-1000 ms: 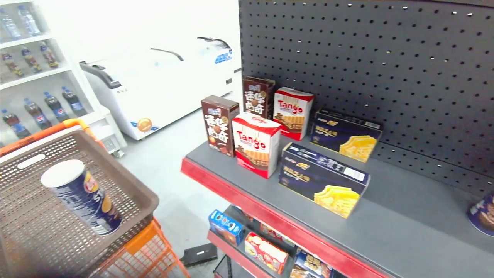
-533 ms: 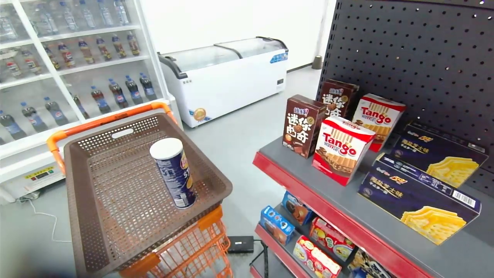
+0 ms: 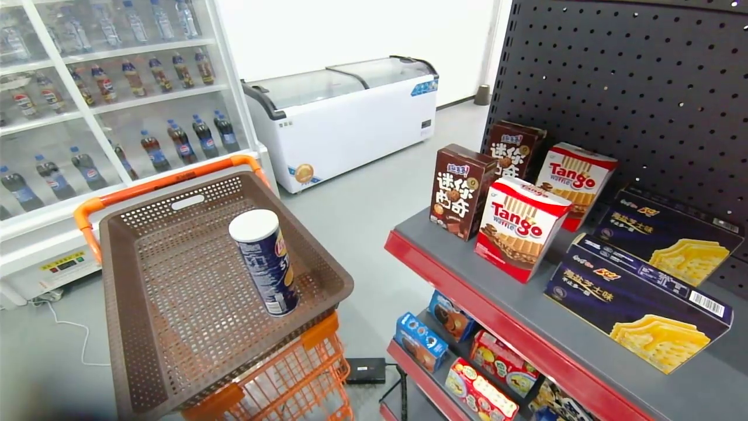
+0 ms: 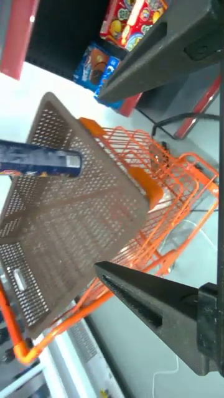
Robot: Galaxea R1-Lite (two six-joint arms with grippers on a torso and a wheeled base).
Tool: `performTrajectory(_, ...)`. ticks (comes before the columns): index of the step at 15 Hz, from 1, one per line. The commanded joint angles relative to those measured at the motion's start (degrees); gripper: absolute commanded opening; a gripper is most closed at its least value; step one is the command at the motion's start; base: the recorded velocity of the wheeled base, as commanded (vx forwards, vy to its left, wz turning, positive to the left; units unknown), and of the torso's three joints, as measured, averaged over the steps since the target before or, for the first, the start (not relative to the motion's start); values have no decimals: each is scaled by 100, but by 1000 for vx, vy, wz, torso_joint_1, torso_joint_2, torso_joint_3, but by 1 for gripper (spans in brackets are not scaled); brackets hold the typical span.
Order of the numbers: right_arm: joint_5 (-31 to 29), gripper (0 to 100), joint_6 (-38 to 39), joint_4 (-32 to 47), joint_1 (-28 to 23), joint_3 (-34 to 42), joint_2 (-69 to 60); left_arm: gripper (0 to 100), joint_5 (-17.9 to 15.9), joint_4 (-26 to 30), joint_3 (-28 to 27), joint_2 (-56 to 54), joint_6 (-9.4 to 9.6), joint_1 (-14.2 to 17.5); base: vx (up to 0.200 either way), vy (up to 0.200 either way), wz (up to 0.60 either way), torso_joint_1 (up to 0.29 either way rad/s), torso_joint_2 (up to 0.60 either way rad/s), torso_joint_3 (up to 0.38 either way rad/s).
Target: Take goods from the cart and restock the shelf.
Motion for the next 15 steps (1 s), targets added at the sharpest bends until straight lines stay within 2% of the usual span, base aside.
performTrajectory(1, 3, 100, 0, -2, 4, 0, 7, 100, 142, 135, -1551, 3159, 114, -19, 0, 0, 0, 0, 0, 0)
performTrajectory(2, 3, 100, 0, -2, 4, 0, 7, 100, 186, -40, -1718, 3810, 255, -19, 0, 0, 0, 0, 0, 0)
performTrajectory(3, 3, 100, 0, -2, 4, 0, 7, 100, 370, -286, -1788, 4381, 457, -28, 0, 0, 0, 0, 0, 0)
performTrajectory(4, 3, 100, 0, -2, 4, 0, 7, 100, 440, -524, -1779, 4671, 474, -19, 0, 0, 0, 0, 0, 0)
performTrajectory(5, 3, 100, 0, -2, 4, 0, 7, 100, 326, -911, -1788, 5128, 509, 77, 0, 0, 0, 0, 0, 0)
performTrajectory(6, 3, 100, 0, -2, 4, 0, 7, 100, -201, -954, -1823, 5462, 509, -54, 0, 0, 0, 0, 0, 0)
performTrajectory(7, 3, 100, 0, -2, 4, 0, 7, 100, -500, -990, -1928, 5778, 509, -309, 0, 0, 0, 0, 0, 0)
performTrajectory(9, 3, 100, 0, -2, 4, 0, 7, 100, -368, -1262, -1964, 6420, 580, -810, 0, 0, 0, 0, 0, 0)
performTrajectory(10, 3, 100, 0, -2, 4, 0, 7, 100, -351, -1570, -1937, 6675, 589, -925, 0, 0, 0, 0, 0, 0)
performTrajectory(11, 3, 100, 0, -2, 4, 0, 7, 100, -333, -2167, -1946, 7132, 589, -1030, 0, 0, 0, 0, 0, 0)
performTrajectory(12, 3, 100, 0, -2, 4, 0, 7, 100, -280, -2668, -1937, 7475, 589, -1056, 0, 0, 0, 0, 0, 0)
performTrajectory(15, 3, 100, 0, -2, 4, 0, 7, 100, -236, -3433, -1928, 8187, 624, -1083, 0, 0, 0, 0, 0, 0)
